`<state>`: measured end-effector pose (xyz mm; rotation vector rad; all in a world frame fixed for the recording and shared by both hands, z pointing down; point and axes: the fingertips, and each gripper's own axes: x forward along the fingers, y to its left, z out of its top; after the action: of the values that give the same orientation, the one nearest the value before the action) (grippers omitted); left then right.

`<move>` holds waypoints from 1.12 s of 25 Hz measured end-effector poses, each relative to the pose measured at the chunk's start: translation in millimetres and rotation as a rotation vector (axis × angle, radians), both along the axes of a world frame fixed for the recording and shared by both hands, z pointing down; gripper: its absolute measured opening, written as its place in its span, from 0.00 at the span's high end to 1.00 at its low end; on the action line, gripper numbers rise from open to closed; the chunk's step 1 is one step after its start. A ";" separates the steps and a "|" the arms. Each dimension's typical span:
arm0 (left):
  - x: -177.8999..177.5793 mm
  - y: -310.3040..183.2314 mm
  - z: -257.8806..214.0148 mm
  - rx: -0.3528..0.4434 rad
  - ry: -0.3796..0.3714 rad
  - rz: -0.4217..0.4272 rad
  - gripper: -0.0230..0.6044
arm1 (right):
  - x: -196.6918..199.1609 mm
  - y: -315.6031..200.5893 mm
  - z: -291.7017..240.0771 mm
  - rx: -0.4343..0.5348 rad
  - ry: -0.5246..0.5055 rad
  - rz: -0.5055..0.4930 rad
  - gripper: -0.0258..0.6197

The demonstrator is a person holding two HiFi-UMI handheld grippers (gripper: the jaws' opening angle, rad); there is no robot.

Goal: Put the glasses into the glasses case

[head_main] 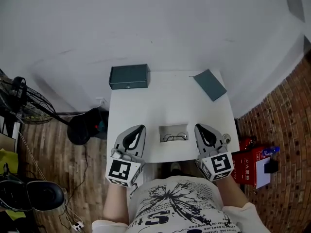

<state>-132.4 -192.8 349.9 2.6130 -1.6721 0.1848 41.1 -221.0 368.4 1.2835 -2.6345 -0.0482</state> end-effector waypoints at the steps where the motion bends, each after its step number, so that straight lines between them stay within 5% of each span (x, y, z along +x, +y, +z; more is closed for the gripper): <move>1: -1.0 0.2 -0.9 0.004 -0.007 0.000 0.94 | -0.7 1.3 -0.3 0.005 0.004 -0.002 0.94; 10: 8.3 -1.3 -16.9 0.066 0.006 0.017 0.94 | 0.0 12.3 -10.5 0.021 -0.023 -0.024 0.94; 28: 31.4 -8.9 0.2 0.000 -0.030 0.072 0.94 | 12.7 4.9 -5.5 0.021 -0.063 0.006 0.94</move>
<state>-101.0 -201.6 350.1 2.6851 -1.5877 0.2270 53.8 -216.1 362.9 1.3214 -2.6895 -0.0354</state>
